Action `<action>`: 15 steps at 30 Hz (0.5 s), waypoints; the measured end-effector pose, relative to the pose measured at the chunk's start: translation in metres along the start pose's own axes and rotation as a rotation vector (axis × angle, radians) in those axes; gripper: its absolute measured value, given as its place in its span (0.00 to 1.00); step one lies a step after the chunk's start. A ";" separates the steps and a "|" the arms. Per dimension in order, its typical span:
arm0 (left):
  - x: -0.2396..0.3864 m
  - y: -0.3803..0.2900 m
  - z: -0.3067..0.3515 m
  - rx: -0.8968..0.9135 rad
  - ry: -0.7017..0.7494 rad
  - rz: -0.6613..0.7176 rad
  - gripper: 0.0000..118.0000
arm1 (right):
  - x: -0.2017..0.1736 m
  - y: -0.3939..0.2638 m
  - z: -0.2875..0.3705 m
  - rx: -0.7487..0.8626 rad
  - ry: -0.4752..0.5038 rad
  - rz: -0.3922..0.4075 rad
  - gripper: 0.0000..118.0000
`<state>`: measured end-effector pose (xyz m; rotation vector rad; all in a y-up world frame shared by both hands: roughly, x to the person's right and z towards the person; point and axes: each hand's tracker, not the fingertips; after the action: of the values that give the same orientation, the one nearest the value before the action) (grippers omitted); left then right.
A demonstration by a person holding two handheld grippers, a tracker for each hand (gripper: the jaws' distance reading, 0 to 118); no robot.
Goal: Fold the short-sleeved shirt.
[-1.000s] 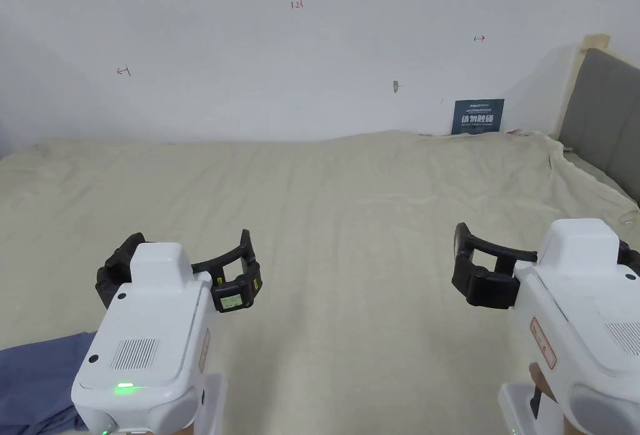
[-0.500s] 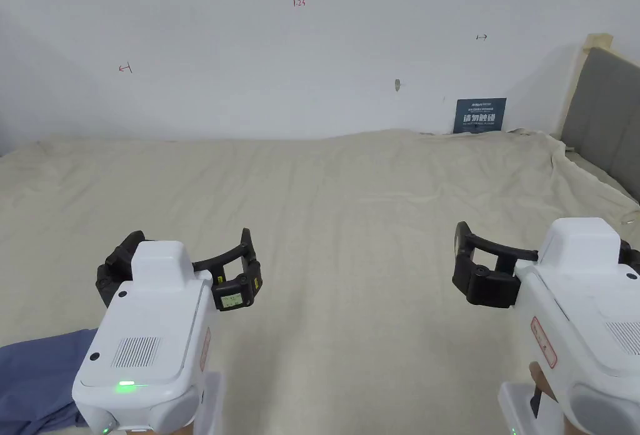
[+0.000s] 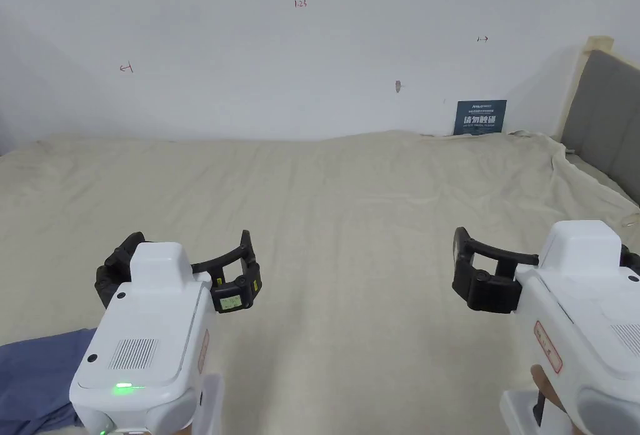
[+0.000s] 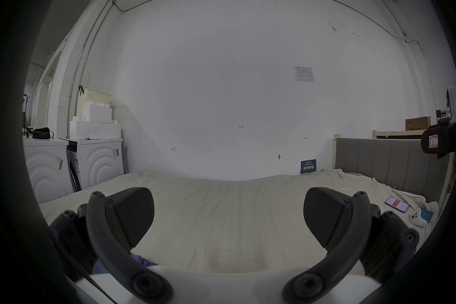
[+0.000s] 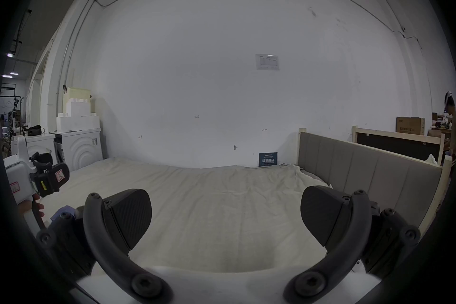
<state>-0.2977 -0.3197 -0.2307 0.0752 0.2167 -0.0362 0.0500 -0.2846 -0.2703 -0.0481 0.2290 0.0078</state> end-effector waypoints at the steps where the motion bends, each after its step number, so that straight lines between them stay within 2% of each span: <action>1: 0.000 0.000 0.000 0.001 -0.001 0.000 1.00 | 0.000 0.001 0.001 -0.004 0.008 -0.007 1.00; 5: -0.001 0.001 0.000 -0.007 -0.010 -0.001 1.00 | -0.003 0.004 0.002 -0.026 0.011 -0.030 1.00; 7: -0.002 0.001 0.001 -0.008 -0.012 0.001 1.00 | -0.003 0.006 0.004 -0.040 -0.004 -0.066 1.00; 10: -0.004 0.001 0.002 -0.009 -0.011 0.004 1.00 | -0.004 0.011 0.004 -0.111 -0.093 -0.132 1.00; 13: -0.005 0.001 0.002 -0.007 -0.008 0.000 1.00 | -0.004 0.020 -0.003 -0.277 -0.206 -0.160 1.00; 15: -0.006 0.002 0.003 -0.007 -0.008 0.000 1.00 | 0.000 0.025 -0.011 -0.372 -0.221 -0.177 1.00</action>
<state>-0.3031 -0.3180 -0.2269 0.0682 0.2087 -0.0361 0.0470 -0.2605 -0.2821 -0.4355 -0.0013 -0.1199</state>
